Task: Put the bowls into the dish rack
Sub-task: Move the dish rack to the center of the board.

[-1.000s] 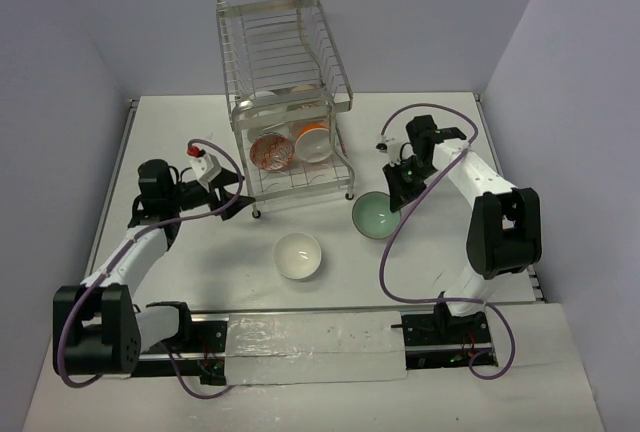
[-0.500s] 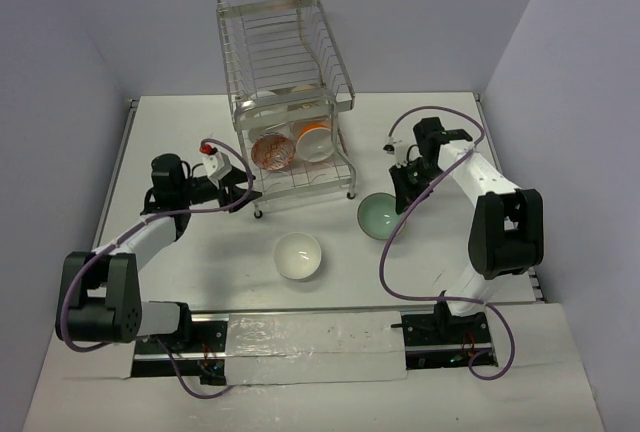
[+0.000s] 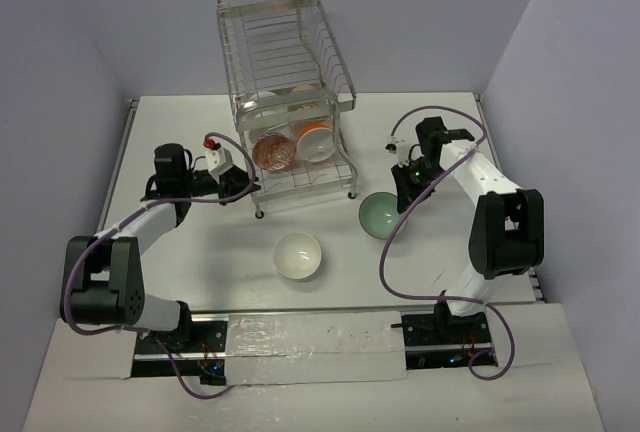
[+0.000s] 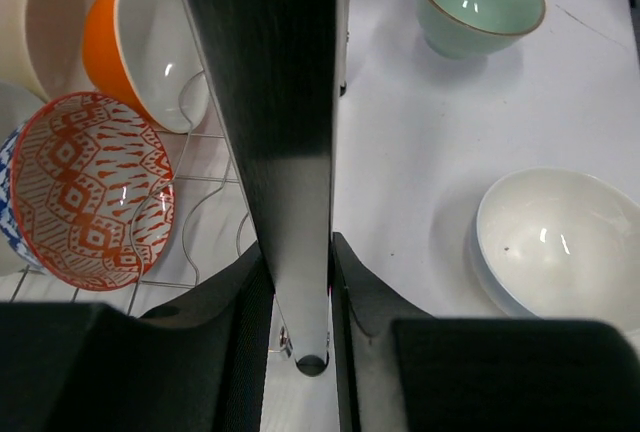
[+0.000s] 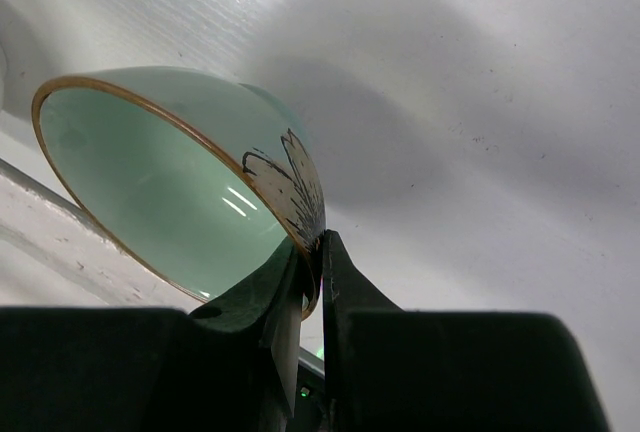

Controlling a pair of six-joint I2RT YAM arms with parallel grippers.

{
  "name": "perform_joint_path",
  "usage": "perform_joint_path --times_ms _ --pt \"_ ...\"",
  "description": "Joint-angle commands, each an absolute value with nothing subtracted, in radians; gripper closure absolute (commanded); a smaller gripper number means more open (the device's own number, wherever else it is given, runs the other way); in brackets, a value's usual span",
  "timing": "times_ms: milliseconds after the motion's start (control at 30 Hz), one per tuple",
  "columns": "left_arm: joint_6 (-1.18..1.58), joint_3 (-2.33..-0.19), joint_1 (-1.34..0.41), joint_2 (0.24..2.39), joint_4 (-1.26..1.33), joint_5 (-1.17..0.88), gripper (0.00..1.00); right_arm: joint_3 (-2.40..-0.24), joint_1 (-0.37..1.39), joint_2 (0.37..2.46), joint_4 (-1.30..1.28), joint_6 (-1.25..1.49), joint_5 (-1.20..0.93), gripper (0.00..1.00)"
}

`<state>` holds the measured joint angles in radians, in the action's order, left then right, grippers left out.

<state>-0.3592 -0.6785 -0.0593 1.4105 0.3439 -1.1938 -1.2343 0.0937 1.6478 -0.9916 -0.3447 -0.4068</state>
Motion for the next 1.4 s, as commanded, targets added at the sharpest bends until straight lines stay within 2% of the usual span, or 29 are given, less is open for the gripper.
perform_joint_path --times_ms 0,100,133,167,200,233,267,367,467,967,1367 --pt "-0.578 -0.745 -0.078 1.448 0.05 -1.361 0.97 -1.287 0.087 1.618 -1.022 -0.348 -0.422 1.0" --pt "-0.879 -0.834 -0.074 1.5 -0.24 -1.416 1.0 -1.307 0.086 1.621 -1.037 -0.353 -0.417 1.0" --pt "-1.127 -0.898 -0.066 1.525 -0.514 -1.443 1.0 -1.322 0.086 1.623 -1.042 -0.356 -0.419 1.0" --pt "-1.29 -0.937 -0.06 1.589 -0.679 -1.457 1.0 -1.328 0.084 1.623 -1.048 -0.357 -0.419 1.0" --pt "-1.665 -0.98 -0.055 1.632 -0.866 -1.466 1.0 -1.335 0.084 1.623 -1.052 -0.357 -0.414 1.0" --pt "-1.866 -1.068 -0.043 1.687 -1.277 -1.473 1.0 -1.351 0.086 1.629 -1.06 -0.36 -0.414 1.0" --pt "-1.952 -1.101 -0.032 1.742 -1.38 -1.474 1.0 -1.359 0.086 1.631 -1.071 -0.36 -0.411 1.0" --pt "-1.874 -1.144 -0.015 1.812 -1.379 -1.466 1.0 -1.39 0.084 1.641 -1.089 -0.364 -0.41 1.0" --pt "-1.947 -1.106 -0.012 1.761 -1.378 -1.456 1.0 -1.397 0.084 1.64 -1.091 -0.361 -0.41 1.0" --pt "-1.899 -1.08 -0.018 1.687 -1.378 -1.296 1.0 -1.439 0.084 1.605 -1.062 -0.334 -0.379 1.0" --pt "-1.876 -1.115 -0.009 1.72 -1.379 -1.204 1.0 -1.67 0.087 1.578 -1.095 -0.314 -0.35 1.0"
